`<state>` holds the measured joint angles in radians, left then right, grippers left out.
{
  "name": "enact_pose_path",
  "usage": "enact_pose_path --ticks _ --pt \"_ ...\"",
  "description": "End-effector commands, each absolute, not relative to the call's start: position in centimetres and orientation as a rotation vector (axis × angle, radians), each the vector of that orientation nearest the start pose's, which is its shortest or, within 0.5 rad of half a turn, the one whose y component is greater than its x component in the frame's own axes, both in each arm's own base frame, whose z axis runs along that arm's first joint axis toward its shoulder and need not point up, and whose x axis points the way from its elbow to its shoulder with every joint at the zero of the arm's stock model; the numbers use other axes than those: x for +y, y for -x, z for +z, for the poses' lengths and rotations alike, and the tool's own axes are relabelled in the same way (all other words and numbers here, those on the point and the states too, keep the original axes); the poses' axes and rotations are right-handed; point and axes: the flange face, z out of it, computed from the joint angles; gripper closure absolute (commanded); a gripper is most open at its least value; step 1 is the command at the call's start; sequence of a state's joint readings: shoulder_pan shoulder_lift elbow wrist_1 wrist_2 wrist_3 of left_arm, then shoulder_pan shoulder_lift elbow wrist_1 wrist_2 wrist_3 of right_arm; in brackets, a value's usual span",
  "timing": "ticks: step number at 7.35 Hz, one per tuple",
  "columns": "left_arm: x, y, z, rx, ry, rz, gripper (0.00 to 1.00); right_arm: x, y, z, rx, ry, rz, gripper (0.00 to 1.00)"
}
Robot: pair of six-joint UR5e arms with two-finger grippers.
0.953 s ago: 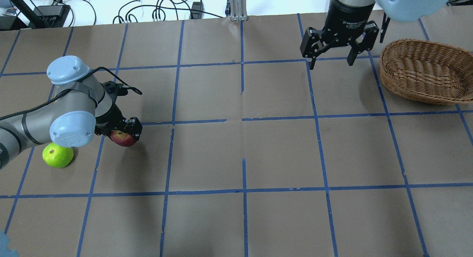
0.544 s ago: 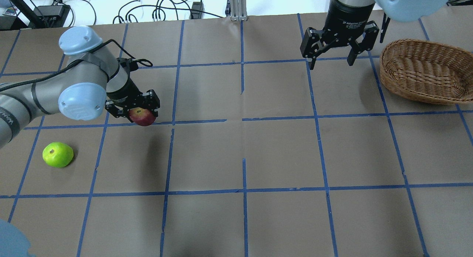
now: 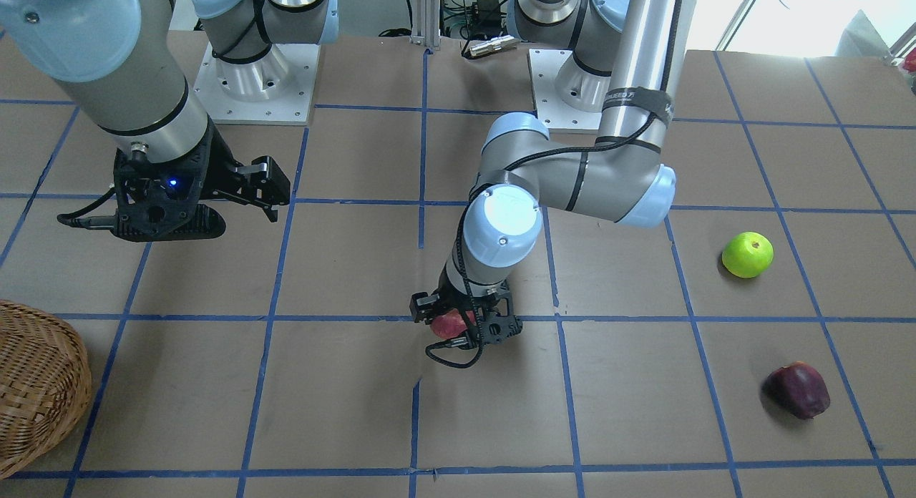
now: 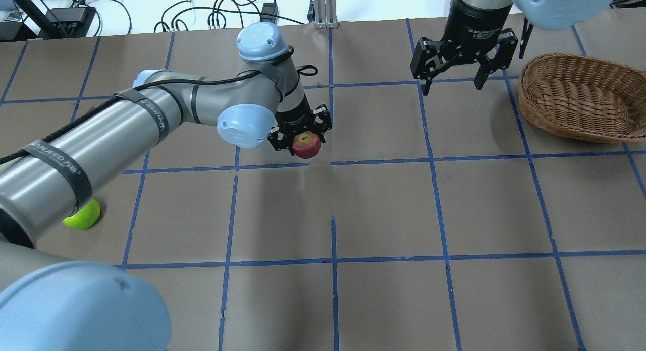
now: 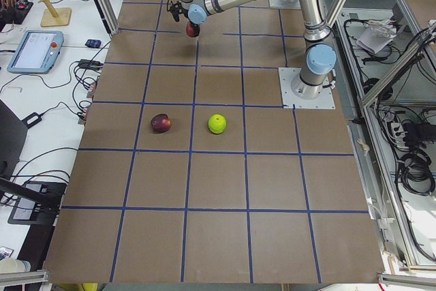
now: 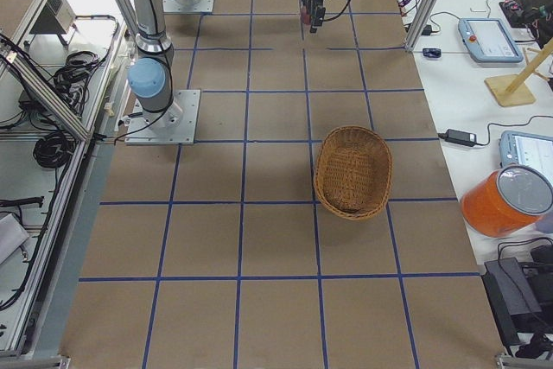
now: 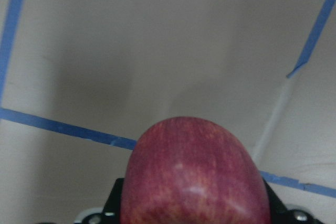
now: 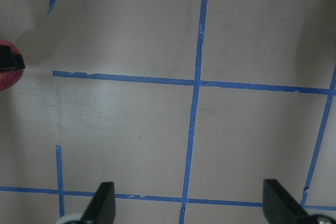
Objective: Put all apples into basket
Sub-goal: 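Carry the red apple with the left gripper to the table center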
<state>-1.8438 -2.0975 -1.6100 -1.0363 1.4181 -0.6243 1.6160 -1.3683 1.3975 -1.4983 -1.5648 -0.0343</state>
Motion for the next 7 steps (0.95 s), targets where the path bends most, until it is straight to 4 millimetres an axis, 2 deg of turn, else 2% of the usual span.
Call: enact_pose_path --ticks 1,2,3,4,5,6,7 --pt "-56.5 34.0 19.7 3.19 0.588 0.195 0.44 -56.0 -15.9 45.7 3.129 0.124 0.163 0.0" --pt "-55.4 34.3 19.1 3.183 0.577 0.228 0.04 -56.0 -15.9 45.7 3.128 0.127 0.163 0.0" --pt "-55.4 34.5 19.2 3.188 0.583 0.23 0.0 -56.0 -15.9 45.7 3.126 0.126 0.161 0.0" --pt "-55.6 34.5 21.3 3.231 0.608 0.215 0.0 -56.0 -15.9 45.7 3.126 0.126 0.163 0.0" --pt "-56.6 33.4 23.4 3.255 0.661 0.232 0.0 -56.0 -15.9 45.6 3.127 0.127 0.166 0.0" --pt "-58.4 30.3 25.9 3.226 0.726 0.265 0.0 -56.0 -15.9 45.4 3.125 0.112 0.173 0.0" --pt "-58.9 27.9 27.2 3.218 0.73 0.275 0.0 -55.5 -16.9 44.6 3.11 0.122 0.189 0.0"
